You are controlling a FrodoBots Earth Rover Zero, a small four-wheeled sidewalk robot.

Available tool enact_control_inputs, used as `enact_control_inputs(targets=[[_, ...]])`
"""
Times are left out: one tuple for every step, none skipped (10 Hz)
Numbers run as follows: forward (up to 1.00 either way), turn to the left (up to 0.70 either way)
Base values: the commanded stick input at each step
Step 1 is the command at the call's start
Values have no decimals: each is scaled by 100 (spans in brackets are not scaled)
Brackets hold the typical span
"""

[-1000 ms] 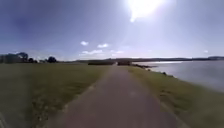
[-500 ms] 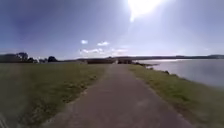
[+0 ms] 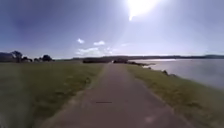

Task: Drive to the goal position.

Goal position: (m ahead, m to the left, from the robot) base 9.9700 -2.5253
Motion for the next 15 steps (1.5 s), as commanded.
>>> enact_control_inputs(targets=[[85,0],[85,0],[85,0],[85,0],[85,0],[85,0],[85,0],[85,0],[85,0],[85,0],[85,0],[85,0],[85,0],[85,0],[85,0]])
